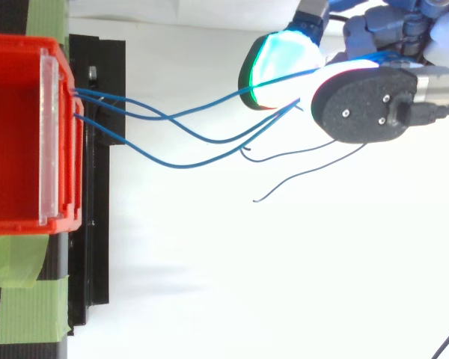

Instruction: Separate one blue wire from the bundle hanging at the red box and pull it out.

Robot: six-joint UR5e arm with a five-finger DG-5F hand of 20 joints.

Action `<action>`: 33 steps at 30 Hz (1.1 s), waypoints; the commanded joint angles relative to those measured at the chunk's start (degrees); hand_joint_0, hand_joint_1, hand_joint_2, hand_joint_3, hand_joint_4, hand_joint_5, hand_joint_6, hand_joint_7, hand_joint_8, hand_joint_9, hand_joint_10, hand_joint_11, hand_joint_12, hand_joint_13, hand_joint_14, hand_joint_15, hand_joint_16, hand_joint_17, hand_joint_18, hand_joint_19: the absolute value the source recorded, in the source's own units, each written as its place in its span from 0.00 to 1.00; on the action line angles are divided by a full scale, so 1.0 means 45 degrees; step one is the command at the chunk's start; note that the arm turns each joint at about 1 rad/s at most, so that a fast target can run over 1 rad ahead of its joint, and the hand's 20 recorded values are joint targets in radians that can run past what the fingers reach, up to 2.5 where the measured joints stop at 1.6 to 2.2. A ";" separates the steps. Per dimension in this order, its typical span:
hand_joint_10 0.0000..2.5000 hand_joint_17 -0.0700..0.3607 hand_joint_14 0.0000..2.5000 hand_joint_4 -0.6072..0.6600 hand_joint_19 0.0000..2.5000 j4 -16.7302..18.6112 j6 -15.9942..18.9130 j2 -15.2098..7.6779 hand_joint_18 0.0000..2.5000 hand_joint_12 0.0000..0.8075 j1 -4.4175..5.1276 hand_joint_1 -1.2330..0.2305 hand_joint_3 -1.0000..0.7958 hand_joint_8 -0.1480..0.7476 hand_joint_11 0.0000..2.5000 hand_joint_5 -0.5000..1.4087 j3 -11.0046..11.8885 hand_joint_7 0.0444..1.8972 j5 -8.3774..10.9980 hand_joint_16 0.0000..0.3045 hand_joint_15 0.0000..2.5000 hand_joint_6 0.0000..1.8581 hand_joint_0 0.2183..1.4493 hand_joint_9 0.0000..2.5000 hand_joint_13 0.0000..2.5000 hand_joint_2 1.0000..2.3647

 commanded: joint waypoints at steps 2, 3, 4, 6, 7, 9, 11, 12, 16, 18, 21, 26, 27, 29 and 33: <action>0.64 0.47 0.26 0.65 0.36 0.0000 0.0000 0.0000 0.33 0.58 0.0001 0.35 0.30 0.55 0.52 0.14 0.0000 0.44 0.0000 0.19 0.56 0.48 0.21 0.27 0.29 0.00; 0.63 0.46 0.26 0.64 0.36 0.0000 0.0000 0.0000 0.33 0.57 0.0001 0.35 0.30 0.55 0.52 0.14 0.0000 0.44 0.0000 0.19 0.56 0.48 0.22 0.28 0.29 0.00; 0.63 0.46 0.26 0.64 0.36 0.0000 0.0000 -0.0019 0.33 0.57 0.0001 0.35 0.30 0.55 0.52 0.14 0.0000 0.44 0.0000 0.19 0.56 0.48 0.22 0.28 0.29 0.00; 0.62 0.45 0.25 0.63 0.37 0.0000 0.0000 -0.0019 0.33 0.56 0.0001 0.35 0.30 0.54 0.53 0.15 0.0000 0.45 0.0000 0.18 0.56 0.48 0.24 0.28 0.29 0.00; 0.62 0.45 0.24 0.63 0.37 0.0000 0.0000 0.0000 0.33 0.55 0.0001 0.35 0.31 0.54 0.53 0.15 0.0000 0.44 0.0000 0.18 0.57 0.48 0.24 0.29 0.29 0.00; 0.61 0.44 0.23 0.62 0.37 0.0000 0.0000 0.0000 0.33 0.54 -0.0019 0.34 0.32 0.53 0.54 0.15 0.0000 0.45 0.0000 0.17 0.57 0.48 0.26 0.29 0.30 0.00; 0.61 0.43 0.22 0.62 0.37 0.0000 0.0000 0.0000 0.33 0.53 -0.0019 0.34 0.32 0.52 0.53 0.15 0.0000 0.45 0.0000 0.17 0.58 0.48 0.27 0.30 0.30 0.00; 0.61 0.43 0.23 0.62 0.37 0.0000 0.0000 0.0000 0.33 0.53 0.0001 0.34 0.32 0.52 0.54 0.15 0.0000 0.45 0.0000 0.17 0.58 0.48 0.27 0.30 0.31 0.00; 0.60 0.41 0.21 0.61 0.37 0.0000 0.0000 0.0000 0.34 0.52 0.0001 0.36 0.34 0.51 0.54 0.16 0.0000 0.45 0.0000 0.16 0.58 0.48 0.30 0.32 0.32 0.01; 0.60 0.41 0.21 0.60 0.37 0.0000 0.0000 0.0000 0.35 0.52 0.0001 0.36 0.35 0.51 0.53 0.16 0.0000 0.46 0.0000 0.16 0.58 0.48 0.30 0.33 0.33 0.01; 0.59 0.41 0.21 0.58 0.38 0.0000 0.0000 0.0000 0.35 0.52 0.0001 0.35 0.38 0.51 0.54 0.17 0.0000 0.47 0.0000 0.16 0.58 0.48 0.30 0.34 0.33 0.01; 0.58 0.41 0.21 0.56 0.38 0.0000 0.0000 0.0000 0.35 0.52 -0.0019 0.35 0.41 0.50 0.55 0.17 0.0000 0.49 0.0000 0.16 0.59 0.49 0.30 0.34 0.33 0.01; 0.58 0.41 0.21 0.56 0.38 0.0000 0.0000 0.0000 0.35 0.51 0.0001 0.35 0.42 0.50 0.55 0.17 0.0000 0.48 0.0000 0.16 0.59 0.49 0.30 0.34 0.33 0.01; 0.58 0.41 0.20 0.57 0.38 0.0000 0.0000 0.0000 0.35 0.51 0.0001 0.36 0.41 0.51 0.55 0.17 0.0000 0.48 0.0000 0.16 0.59 0.49 0.30 0.34 0.33 0.01; 0.58 0.42 0.22 0.58 0.38 0.0000 0.0000 0.0000 0.35 0.52 0.0001 0.39 0.37 0.51 0.55 0.17 0.0000 0.48 0.0000 0.16 0.58 0.48 0.27 0.35 0.33 0.01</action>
